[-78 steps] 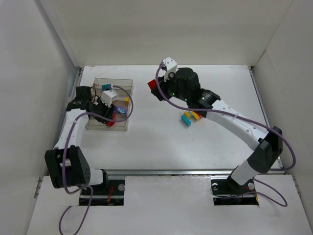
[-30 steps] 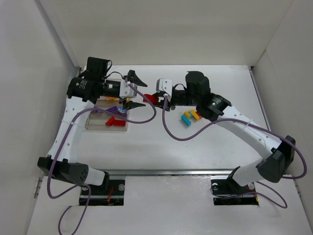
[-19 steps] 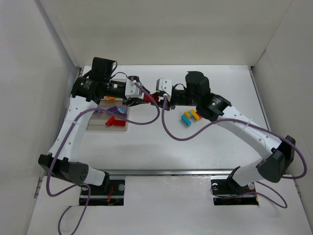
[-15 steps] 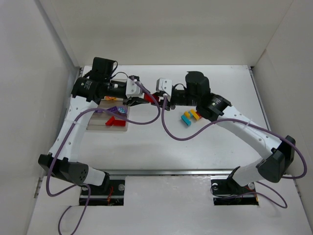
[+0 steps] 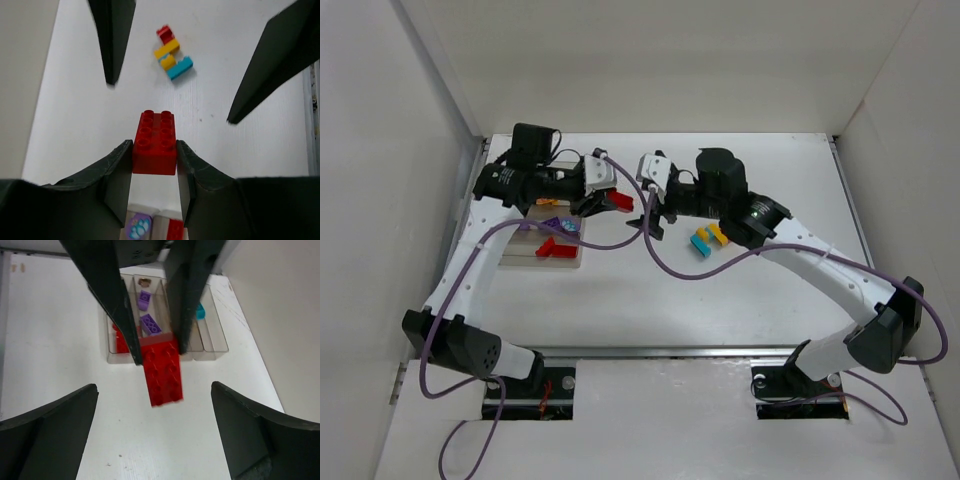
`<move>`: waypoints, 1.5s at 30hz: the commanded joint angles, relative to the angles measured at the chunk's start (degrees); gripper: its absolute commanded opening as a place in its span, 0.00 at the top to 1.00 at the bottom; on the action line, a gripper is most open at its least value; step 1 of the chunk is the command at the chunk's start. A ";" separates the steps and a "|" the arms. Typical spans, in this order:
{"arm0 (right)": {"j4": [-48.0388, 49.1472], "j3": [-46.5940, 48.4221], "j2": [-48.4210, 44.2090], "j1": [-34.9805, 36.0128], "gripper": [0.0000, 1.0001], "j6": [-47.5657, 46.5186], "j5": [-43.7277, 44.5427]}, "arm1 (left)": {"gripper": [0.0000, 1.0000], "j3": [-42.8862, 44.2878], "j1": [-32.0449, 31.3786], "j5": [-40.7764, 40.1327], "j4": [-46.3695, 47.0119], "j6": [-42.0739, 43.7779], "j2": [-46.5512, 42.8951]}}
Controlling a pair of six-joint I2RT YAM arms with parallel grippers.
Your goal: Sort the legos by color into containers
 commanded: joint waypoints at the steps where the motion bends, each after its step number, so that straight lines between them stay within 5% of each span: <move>1: 2.80 1.12 -1.64 0.51 0.00 4.42 8.30 | 1.00 -4.50 4.92 -5.63 2.66 -5.36 -1.87; 12: 3.86 -2.83 -2.69 0.51 0.00 5.04 12.02 | 1.00 -27.61 29.01 -11.18 3.28 1.57 -5.48; 20: 3.86 -2.83 -1.46 0.51 0.00 5.04 10.79 | 1.00 -30.61 33.34 -11.71 12.06 -3.42 -3.19; 27: 3.86 -3.98 -2.60 0.51 0.00 5.04 11.93 | 1.00 -31.32 35.27 -16.80 13.65 0.34 0.94; 42: 3.86 -2.66 -2.61 0.51 0.00 13.65 27.39 | 0.32 -28.68 35.80 -17.25 11.89 2.72 3.49; 45: 3.16 -3.19 -2.61 -2.03 0.00 17.15 29.51 | 0.30 -27.63 35.80 -15.50 11.89 1.32 2.43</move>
